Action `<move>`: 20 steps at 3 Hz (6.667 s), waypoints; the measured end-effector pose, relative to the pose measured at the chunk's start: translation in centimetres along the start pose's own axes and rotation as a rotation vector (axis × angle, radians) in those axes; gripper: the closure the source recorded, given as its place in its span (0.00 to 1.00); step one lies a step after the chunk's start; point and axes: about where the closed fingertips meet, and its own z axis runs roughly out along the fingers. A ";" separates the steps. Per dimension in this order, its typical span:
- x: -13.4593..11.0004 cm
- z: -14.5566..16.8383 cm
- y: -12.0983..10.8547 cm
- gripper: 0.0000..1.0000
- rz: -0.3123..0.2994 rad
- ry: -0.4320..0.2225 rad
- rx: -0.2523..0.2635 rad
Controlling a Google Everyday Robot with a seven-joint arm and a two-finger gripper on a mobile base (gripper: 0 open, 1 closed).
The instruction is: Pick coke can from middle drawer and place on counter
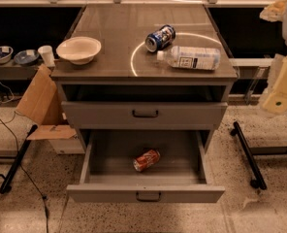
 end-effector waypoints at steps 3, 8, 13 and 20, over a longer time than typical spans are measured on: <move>-1.8 5.1 2.5 0.00 -0.215 0.027 -0.057; -3.6 30.6 12.3 0.00 -0.991 0.060 -0.448; -11.7 45.2 13.8 0.00 -1.266 -0.100 -0.316; -9.1 67.0 11.1 0.00 -1.331 -0.195 -0.143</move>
Offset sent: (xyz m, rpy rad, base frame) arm 0.0012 0.0285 -0.0413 -0.1530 0.0248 0.1701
